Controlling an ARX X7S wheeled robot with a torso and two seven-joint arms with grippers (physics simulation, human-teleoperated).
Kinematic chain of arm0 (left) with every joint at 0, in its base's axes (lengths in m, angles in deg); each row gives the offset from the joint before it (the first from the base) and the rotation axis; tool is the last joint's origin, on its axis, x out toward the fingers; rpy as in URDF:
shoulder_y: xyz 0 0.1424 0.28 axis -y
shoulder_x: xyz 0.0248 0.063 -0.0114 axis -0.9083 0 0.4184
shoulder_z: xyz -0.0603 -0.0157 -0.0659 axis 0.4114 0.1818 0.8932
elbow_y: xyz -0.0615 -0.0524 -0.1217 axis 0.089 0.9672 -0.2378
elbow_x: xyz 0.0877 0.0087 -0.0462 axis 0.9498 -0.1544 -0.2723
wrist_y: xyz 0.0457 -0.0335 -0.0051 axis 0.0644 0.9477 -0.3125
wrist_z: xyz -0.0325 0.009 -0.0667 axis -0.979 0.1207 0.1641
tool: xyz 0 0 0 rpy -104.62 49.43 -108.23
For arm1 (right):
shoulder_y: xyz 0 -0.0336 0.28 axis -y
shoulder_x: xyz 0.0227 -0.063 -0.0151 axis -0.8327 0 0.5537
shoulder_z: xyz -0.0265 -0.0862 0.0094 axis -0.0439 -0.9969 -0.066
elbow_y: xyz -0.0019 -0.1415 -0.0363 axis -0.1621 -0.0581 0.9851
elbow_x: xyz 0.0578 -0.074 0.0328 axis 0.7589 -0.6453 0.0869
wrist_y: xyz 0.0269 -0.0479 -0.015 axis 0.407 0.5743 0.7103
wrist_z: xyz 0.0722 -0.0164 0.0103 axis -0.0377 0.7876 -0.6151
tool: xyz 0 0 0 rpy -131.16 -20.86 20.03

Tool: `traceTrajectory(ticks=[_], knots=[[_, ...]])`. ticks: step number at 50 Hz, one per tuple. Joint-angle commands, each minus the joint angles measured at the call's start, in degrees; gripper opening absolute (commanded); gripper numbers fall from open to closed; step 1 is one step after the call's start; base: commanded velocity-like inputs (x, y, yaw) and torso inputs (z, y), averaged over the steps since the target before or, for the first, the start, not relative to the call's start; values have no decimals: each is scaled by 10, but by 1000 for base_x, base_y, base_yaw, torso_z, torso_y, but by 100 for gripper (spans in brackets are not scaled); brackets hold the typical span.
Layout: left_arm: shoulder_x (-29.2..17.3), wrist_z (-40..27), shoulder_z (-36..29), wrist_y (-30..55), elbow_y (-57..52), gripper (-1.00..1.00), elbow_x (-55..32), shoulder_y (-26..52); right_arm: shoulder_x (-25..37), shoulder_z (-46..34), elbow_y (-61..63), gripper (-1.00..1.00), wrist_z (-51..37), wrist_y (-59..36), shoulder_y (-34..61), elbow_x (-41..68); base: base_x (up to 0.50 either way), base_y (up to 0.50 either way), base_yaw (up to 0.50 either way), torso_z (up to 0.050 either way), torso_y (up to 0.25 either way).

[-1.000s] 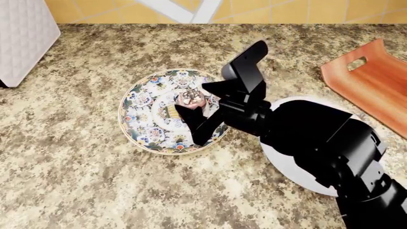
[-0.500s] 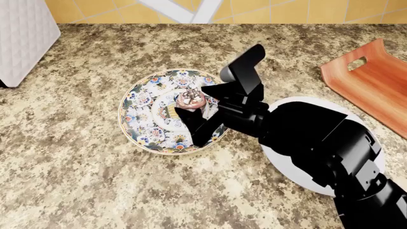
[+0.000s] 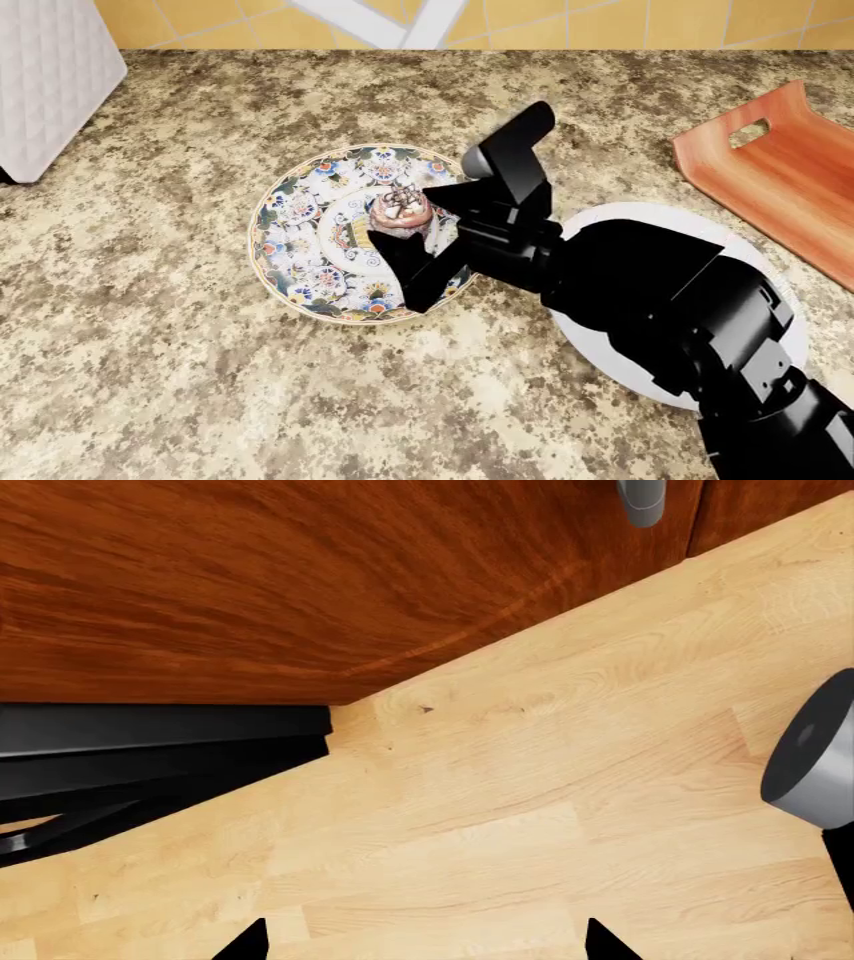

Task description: Move the dessert items from the plate to the tray.

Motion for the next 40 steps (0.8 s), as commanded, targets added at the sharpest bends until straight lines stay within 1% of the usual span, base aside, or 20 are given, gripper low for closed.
traceTrajectory(ticks=[1,15,16,33,40], knots=[[4,6,4,2,0,100,10,-1,-4,5,-2,100,3,-6,-4,-7,0,0,0,0,0],[4,6,5,0,0,100,9,-2,-3,3,-2,100,2,-6,-4,-5,0,0,0,0,0],[4,6,5,0,0,100,9,-1,-3,3,-2,-100,3,-6,-4,-5,0,0,0,0,0],[5,6,6,0,0,100,9,-1,0,4,12,-100,-2,-4,1,-4,0,0,0,0,0],[5,7,6,-1,0,100,10,-1,8,14,45,-100,-21,-14,37,-6,0,0,0,0,2]])
